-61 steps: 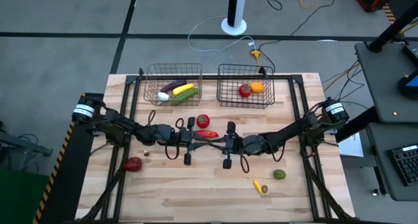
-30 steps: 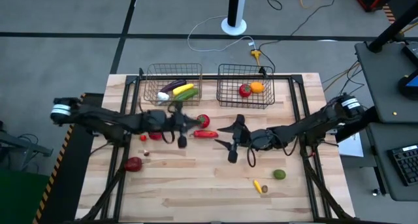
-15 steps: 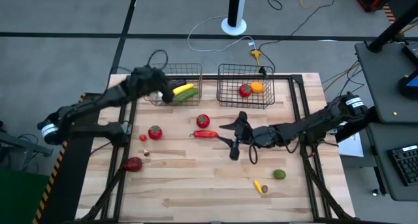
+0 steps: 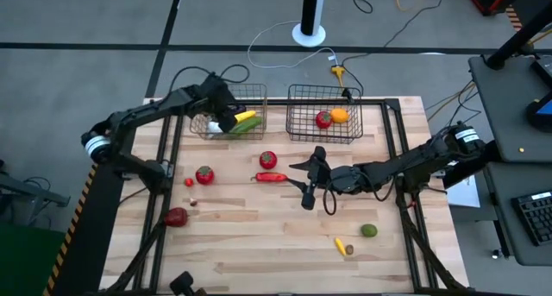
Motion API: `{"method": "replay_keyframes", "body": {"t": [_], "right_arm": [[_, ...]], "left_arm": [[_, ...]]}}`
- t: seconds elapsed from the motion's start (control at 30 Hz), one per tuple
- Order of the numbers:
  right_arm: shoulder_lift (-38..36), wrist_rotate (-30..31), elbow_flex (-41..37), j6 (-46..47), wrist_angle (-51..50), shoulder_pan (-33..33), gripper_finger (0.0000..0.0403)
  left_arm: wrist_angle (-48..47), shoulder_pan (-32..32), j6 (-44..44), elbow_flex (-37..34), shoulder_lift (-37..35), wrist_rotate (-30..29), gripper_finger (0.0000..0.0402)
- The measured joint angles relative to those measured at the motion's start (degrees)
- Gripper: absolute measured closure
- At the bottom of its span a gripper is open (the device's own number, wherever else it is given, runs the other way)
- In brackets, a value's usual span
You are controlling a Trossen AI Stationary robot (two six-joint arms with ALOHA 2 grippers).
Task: Sort produce into baskets
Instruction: Put the green chili pepper into the left wire basket, then put the green lime into the right wire basket
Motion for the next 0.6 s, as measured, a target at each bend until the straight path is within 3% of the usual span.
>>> {"method": "replay_keyframes", "body": {"t": [0.6], "right_arm": [[0.0,-0.1,0.0,4.6,-1.5,0.0,0.0209]], "left_arm": [[0.5,-0.1,-2.2,-2.2,0.8,-2.2,0.0342]]}}
